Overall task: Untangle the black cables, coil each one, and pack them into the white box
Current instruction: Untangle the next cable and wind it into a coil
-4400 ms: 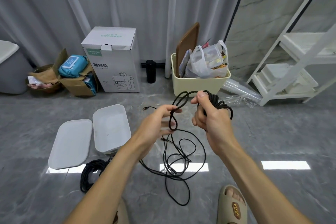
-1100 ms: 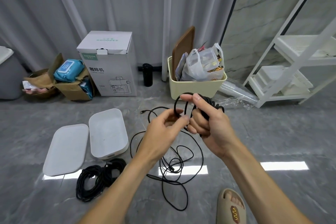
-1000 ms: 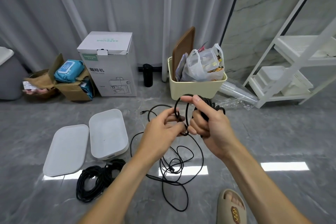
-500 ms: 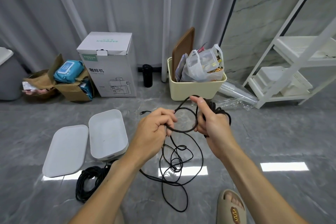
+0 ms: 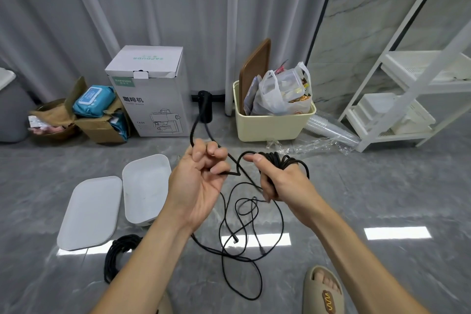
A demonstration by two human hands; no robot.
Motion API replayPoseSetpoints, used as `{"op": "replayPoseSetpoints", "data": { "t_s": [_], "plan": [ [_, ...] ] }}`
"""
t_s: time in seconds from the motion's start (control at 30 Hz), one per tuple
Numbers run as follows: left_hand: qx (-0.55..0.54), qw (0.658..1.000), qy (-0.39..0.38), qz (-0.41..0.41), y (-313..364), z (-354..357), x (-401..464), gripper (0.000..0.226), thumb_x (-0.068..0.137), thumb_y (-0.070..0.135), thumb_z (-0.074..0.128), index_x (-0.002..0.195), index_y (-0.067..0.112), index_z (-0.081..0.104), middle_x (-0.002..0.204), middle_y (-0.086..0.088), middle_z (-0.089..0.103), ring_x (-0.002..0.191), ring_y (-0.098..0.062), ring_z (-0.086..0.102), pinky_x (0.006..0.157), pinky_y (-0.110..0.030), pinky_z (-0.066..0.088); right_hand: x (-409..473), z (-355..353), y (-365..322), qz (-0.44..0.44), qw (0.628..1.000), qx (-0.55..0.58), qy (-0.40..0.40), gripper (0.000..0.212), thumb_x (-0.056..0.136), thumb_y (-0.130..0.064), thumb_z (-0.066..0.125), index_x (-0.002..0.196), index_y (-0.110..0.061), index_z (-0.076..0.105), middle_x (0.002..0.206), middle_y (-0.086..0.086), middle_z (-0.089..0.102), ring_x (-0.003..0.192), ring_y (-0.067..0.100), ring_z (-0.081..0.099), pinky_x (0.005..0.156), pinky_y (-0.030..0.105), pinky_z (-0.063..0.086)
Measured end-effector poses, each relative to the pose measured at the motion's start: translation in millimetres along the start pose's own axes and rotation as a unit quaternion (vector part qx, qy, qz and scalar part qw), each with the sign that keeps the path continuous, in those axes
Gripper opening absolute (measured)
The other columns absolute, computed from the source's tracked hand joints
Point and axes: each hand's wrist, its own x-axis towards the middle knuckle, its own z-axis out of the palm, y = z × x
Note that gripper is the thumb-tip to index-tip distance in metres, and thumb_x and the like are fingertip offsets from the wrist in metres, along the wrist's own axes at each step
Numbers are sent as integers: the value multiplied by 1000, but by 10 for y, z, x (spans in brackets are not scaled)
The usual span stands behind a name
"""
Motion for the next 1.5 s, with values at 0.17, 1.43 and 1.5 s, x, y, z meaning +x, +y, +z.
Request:
{"op": "replayPoseSetpoints", "data": {
  "t_s": [0.17, 1.43, 1.5],
  "plan": [
    [-53, 998, 22, -23, -28, 19, 9, 38, 71, -20, 26, 76, 17, 34, 76, -1, 46, 56, -8, 34, 41, -16, 29, -11, 74, 28, 9, 999, 9, -51, 31, 97, -38, 59, 94, -14, 78, 49, -3, 30, 46, 12, 30, 56, 27, 38],
    [428, 892, 24, 145, 215, -187, 122, 27, 105, 11, 31, 118, 13, 55, 69, -2, 66, 52, -11, 41, 48, -16, 35, 166, -301, 14, 8, 925, 222, 307, 24, 102, -26, 53, 91, -13, 70, 39, -9, 28, 36, 10, 28, 56, 30, 36],
    [446, 882, 39, 145, 193, -159, 133, 27, 106, 17, 29, 120, 15, 53, 59, -1, 59, 47, -11, 37, 50, -20, 34, 170, -298, 5, 5, 923, 225, 312, 24, 102, -26, 54, 90, -13, 70, 40, -9, 27, 36, 10, 28, 55, 30, 36]
  ]
}}
